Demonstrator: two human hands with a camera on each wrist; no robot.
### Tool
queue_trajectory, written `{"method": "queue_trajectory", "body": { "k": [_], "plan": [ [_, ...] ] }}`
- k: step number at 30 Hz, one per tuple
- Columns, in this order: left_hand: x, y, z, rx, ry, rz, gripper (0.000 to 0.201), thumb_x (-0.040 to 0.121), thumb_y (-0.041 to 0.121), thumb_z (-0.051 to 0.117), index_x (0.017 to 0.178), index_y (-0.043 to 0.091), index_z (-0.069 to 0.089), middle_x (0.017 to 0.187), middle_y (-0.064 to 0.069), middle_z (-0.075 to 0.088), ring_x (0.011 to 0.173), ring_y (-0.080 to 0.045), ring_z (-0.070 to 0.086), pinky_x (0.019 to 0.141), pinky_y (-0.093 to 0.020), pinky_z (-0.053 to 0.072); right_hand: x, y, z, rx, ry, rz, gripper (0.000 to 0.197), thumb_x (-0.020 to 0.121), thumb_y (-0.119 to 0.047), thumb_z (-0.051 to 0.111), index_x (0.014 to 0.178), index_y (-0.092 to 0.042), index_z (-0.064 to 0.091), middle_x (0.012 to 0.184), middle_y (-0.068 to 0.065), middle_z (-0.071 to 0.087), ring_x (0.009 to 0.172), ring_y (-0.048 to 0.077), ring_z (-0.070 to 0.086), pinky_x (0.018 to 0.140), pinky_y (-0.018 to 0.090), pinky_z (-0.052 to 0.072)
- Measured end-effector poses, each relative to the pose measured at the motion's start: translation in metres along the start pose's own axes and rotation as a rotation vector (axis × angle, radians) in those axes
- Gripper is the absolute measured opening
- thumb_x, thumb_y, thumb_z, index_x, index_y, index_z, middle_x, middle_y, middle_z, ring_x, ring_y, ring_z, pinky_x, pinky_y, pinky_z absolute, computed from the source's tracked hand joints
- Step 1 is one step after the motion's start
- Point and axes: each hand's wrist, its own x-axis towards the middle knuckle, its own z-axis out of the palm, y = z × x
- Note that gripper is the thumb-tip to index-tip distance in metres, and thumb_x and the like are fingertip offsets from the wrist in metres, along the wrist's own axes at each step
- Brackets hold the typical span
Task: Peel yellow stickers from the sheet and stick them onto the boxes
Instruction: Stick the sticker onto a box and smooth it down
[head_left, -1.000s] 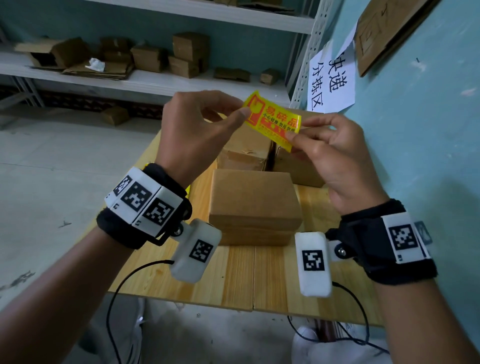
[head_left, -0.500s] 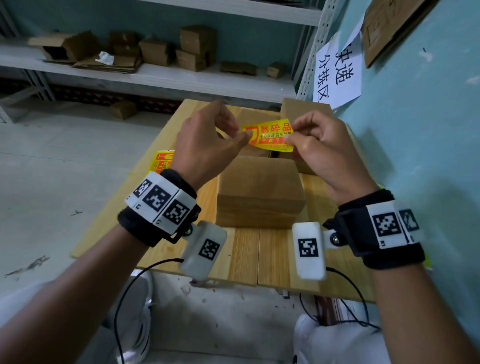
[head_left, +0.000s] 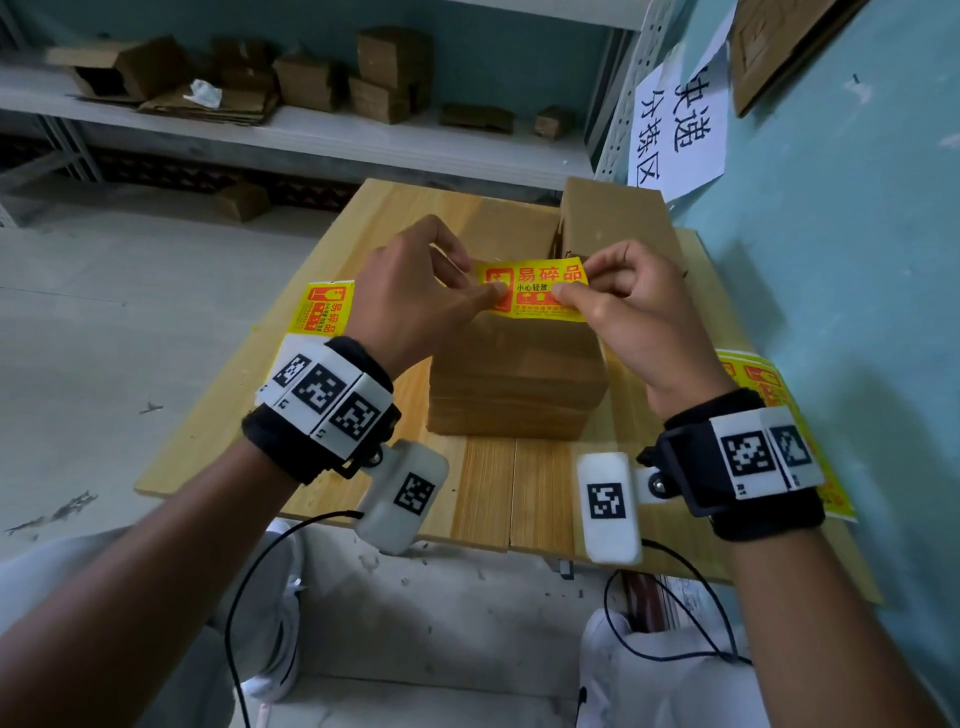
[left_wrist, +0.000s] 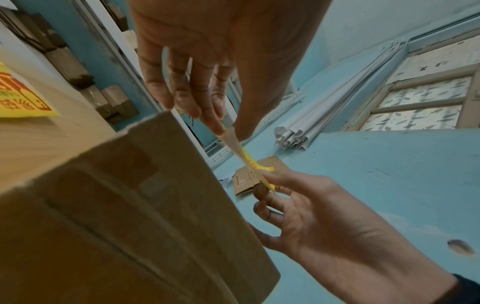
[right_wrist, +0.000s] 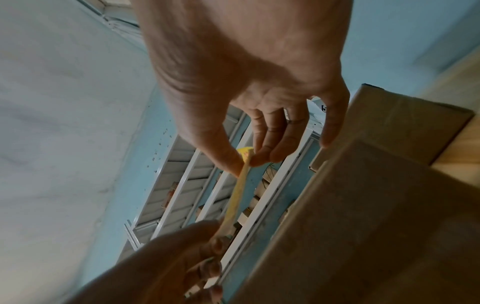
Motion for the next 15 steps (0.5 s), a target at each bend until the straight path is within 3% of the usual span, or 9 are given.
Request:
{"method": "queue_trajectory", "body": {
  "k": [5, 8, 10, 12, 15],
  "plan": [
    [0.003, -0.001, 0.005, -0.029, -0.022, -0.027, 0.035, 0.074, 0.037, 0.081, 0.093, 0.016, 0.06, 0.077, 0.007, 0.067, 0.072, -0.006, 0.064, 0.065, -0.031, 0.055, -0.001, 0.007, 0.003, -0.06, 0.017, -0.009, 0.035, 0.079, -0.027, 0.081, 0.099, -0.019, 0.054, 0.092, 0.001, 0.07, 0.08, 0.011, 0.066, 0.067, 0.022, 0.05],
    [0.004, -0.002, 0.007, -0.077, -0.041, -0.074, 0.037, 0.073, 0.037, 0.081, 0.094, 0.015, 0.06, 0.078, 0.004, 0.069, 0.076, -0.011, 0.068, 0.065, -0.03, 0.055, -0.002, 0.009, 0.008, -0.058, 0.032, -0.005, 0.036, 0.078, -0.028, 0.081, 0.101, -0.017, 0.055, 0.091, 0.004, 0.071, 0.08, 0.014, 0.067, 0.069, 0.025, 0.052],
    [0.005, -0.001, 0.007, -0.11, -0.061, -0.098, 0.039, 0.072, 0.037, 0.082, 0.095, 0.014, 0.061, 0.078, 0.002, 0.069, 0.076, -0.013, 0.069, 0.065, -0.031, 0.055, -0.002, 0.011, 0.011, -0.06, 0.028, -0.006, 0.036, 0.079, -0.027, 0.081, 0.102, -0.017, 0.055, 0.088, 0.003, 0.071, 0.075, 0.011, 0.065, 0.064, 0.019, 0.051],
    [0.005, 0.0, 0.007, -0.135, -0.077, -0.113, 0.039, 0.072, 0.034, 0.082, 0.097, 0.013, 0.061, 0.079, -0.001, 0.07, 0.079, -0.016, 0.07, 0.07, -0.038, 0.058, -0.002, 0.013, 0.014, -0.074, 0.018, -0.012, 0.035, 0.08, -0.028, 0.08, 0.102, -0.018, 0.055, 0.086, 0.0, 0.07, 0.073, 0.007, 0.065, 0.059, 0.015, 0.049],
    [0.005, 0.002, 0.008, -0.149, -0.08, -0.125, 0.037, 0.072, 0.032, 0.082, 0.097, 0.013, 0.062, 0.08, -0.002, 0.071, 0.08, -0.017, 0.07, 0.077, -0.047, 0.058, -0.003, 0.016, 0.017, -0.101, 0.016, -0.02, 0.034, 0.08, -0.03, 0.08, 0.102, -0.02, 0.056, 0.082, -0.005, 0.07, 0.071, 0.003, 0.064, 0.062, 0.017, 0.05]
  ]
}}
